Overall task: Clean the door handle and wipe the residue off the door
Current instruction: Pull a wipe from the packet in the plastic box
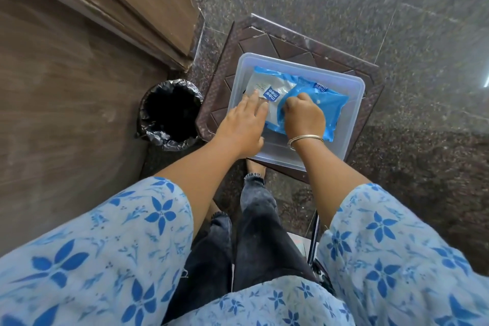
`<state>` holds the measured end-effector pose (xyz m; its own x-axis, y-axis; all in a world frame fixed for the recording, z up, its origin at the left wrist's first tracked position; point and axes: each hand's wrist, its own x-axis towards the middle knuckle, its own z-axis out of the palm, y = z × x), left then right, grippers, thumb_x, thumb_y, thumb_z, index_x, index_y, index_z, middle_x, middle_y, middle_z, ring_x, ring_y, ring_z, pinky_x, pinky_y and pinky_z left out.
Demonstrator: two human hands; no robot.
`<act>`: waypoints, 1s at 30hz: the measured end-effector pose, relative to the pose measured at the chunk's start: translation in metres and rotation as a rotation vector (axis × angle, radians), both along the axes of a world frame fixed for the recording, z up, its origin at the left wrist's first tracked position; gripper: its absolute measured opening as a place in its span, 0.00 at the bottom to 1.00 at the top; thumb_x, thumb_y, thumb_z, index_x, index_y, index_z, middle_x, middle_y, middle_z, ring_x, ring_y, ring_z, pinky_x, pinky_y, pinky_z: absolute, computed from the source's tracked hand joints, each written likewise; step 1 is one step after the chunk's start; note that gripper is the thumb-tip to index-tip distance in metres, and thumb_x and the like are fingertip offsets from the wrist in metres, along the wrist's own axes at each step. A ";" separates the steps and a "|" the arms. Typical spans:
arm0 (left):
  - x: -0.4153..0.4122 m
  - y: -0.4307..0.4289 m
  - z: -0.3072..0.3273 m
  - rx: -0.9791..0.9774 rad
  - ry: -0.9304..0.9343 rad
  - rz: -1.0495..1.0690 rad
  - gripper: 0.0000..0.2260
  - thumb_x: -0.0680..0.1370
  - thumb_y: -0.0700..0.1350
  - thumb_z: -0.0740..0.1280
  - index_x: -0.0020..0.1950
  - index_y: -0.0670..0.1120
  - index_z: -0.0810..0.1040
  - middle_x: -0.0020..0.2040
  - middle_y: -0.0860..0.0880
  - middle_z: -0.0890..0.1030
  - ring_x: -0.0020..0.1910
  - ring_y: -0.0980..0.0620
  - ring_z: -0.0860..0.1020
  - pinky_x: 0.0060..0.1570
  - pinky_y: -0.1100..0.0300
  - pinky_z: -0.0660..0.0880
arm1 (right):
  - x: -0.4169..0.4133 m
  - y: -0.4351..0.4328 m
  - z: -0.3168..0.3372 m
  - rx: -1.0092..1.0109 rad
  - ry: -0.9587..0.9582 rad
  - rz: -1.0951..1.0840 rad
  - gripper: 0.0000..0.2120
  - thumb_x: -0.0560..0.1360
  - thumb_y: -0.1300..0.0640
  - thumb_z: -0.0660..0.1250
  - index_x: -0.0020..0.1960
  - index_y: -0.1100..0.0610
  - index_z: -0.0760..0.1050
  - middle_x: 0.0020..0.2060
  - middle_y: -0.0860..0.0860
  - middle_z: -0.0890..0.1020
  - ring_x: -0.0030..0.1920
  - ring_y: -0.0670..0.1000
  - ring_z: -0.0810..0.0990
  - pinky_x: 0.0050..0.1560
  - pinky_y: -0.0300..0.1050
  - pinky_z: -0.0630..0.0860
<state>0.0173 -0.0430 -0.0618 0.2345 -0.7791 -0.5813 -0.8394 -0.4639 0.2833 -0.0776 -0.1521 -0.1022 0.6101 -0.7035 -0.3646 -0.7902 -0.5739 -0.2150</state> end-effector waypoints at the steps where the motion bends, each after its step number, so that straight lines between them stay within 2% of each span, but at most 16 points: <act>1: 0.000 0.001 -0.001 0.000 0.006 -0.006 0.34 0.73 0.47 0.68 0.73 0.42 0.55 0.76 0.38 0.49 0.75 0.38 0.51 0.71 0.47 0.57 | 0.001 0.001 -0.001 -0.010 -0.016 -0.010 0.10 0.77 0.60 0.59 0.49 0.62 0.77 0.45 0.58 0.76 0.42 0.61 0.77 0.36 0.46 0.66; 4: -0.001 0.002 -0.002 -0.014 0.007 -0.031 0.35 0.73 0.46 0.68 0.75 0.44 0.54 0.77 0.40 0.48 0.75 0.38 0.53 0.69 0.46 0.59 | -0.003 0.001 -0.003 0.033 -0.108 -0.080 0.10 0.78 0.59 0.58 0.48 0.63 0.76 0.45 0.59 0.76 0.42 0.61 0.76 0.37 0.48 0.66; 7: -0.003 0.001 -0.002 -0.001 0.010 -0.097 0.37 0.73 0.47 0.67 0.77 0.51 0.49 0.78 0.46 0.44 0.74 0.37 0.52 0.68 0.43 0.61 | -0.012 0.000 -0.005 0.148 -0.286 -0.207 0.07 0.75 0.60 0.64 0.45 0.63 0.78 0.43 0.60 0.78 0.42 0.61 0.76 0.39 0.46 0.67; 9: -0.004 0.001 -0.002 0.033 0.007 -0.143 0.37 0.74 0.48 0.66 0.77 0.54 0.47 0.78 0.48 0.41 0.74 0.37 0.51 0.69 0.42 0.61 | -0.018 0.000 -0.004 0.187 -0.368 -0.272 0.05 0.72 0.62 0.67 0.42 0.63 0.80 0.40 0.59 0.78 0.40 0.58 0.76 0.39 0.44 0.67; 12: -0.004 -0.001 -0.003 0.076 0.013 -0.127 0.37 0.74 0.48 0.66 0.77 0.53 0.47 0.78 0.48 0.38 0.75 0.36 0.49 0.69 0.41 0.61 | -0.022 0.000 -0.003 0.217 -0.466 -0.377 0.05 0.70 0.62 0.70 0.37 0.63 0.78 0.34 0.55 0.76 0.35 0.51 0.72 0.36 0.38 0.65; 14: -0.005 -0.002 -0.003 0.087 0.016 -0.109 0.38 0.74 0.48 0.66 0.77 0.52 0.47 0.77 0.48 0.38 0.75 0.35 0.49 0.69 0.41 0.61 | -0.023 -0.001 -0.001 0.249 -0.511 -0.443 0.05 0.70 0.62 0.70 0.36 0.61 0.75 0.34 0.51 0.75 0.35 0.50 0.72 0.38 0.41 0.68; 16: -0.005 -0.002 -0.003 0.096 0.016 -0.099 0.38 0.75 0.49 0.66 0.77 0.51 0.46 0.77 0.48 0.38 0.75 0.36 0.49 0.68 0.41 0.60 | -0.025 -0.001 0.000 0.309 -0.544 -0.532 0.05 0.71 0.62 0.68 0.37 0.58 0.73 0.35 0.51 0.76 0.37 0.51 0.74 0.41 0.48 0.74; 18: -0.005 -0.002 -0.003 0.105 0.017 -0.095 0.38 0.75 0.49 0.66 0.77 0.51 0.46 0.77 0.47 0.38 0.75 0.36 0.48 0.68 0.41 0.60 | -0.026 -0.001 0.003 0.394 -0.580 -0.638 0.08 0.72 0.62 0.67 0.36 0.54 0.71 0.35 0.52 0.76 0.38 0.51 0.75 0.43 0.51 0.76; 20: -0.004 -0.002 -0.003 0.118 0.024 -0.088 0.38 0.75 0.49 0.66 0.77 0.51 0.45 0.77 0.47 0.38 0.75 0.36 0.48 0.68 0.41 0.60 | -0.025 -0.001 0.008 0.522 -0.672 -0.782 0.12 0.73 0.64 0.65 0.34 0.52 0.69 0.34 0.52 0.75 0.37 0.52 0.74 0.39 0.51 0.75; 23: -0.004 -0.002 -0.003 0.133 0.033 -0.085 0.37 0.75 0.49 0.66 0.77 0.51 0.46 0.77 0.47 0.38 0.75 0.36 0.48 0.68 0.41 0.60 | -0.019 -0.004 0.016 0.708 -0.831 -1.051 0.14 0.74 0.67 0.59 0.33 0.55 0.67 0.30 0.53 0.72 0.32 0.50 0.71 0.33 0.43 0.70; 25: -0.005 0.000 -0.003 0.139 0.037 -0.086 0.37 0.75 0.49 0.66 0.77 0.50 0.46 0.77 0.47 0.38 0.75 0.36 0.48 0.68 0.41 0.60 | -0.016 -0.008 0.022 0.764 -0.899 -1.189 0.14 0.74 0.68 0.57 0.33 0.56 0.66 0.28 0.53 0.69 0.29 0.50 0.67 0.30 0.40 0.66; 28: -0.005 0.002 0.000 0.115 0.052 -0.064 0.36 0.76 0.49 0.66 0.77 0.49 0.48 0.78 0.46 0.40 0.75 0.38 0.49 0.68 0.41 0.61 | -0.012 -0.012 0.030 0.776 -0.932 -1.228 0.13 0.74 0.68 0.59 0.33 0.56 0.68 0.26 0.52 0.69 0.25 0.48 0.67 0.27 0.37 0.65; 30: -0.004 0.003 0.004 0.048 0.074 -0.007 0.33 0.76 0.48 0.65 0.76 0.47 0.52 0.78 0.45 0.45 0.75 0.40 0.52 0.67 0.41 0.63 | -0.010 -0.013 0.036 0.828 -0.909 -1.225 0.12 0.75 0.67 0.60 0.35 0.55 0.71 0.24 0.49 0.72 0.23 0.47 0.68 0.26 0.37 0.66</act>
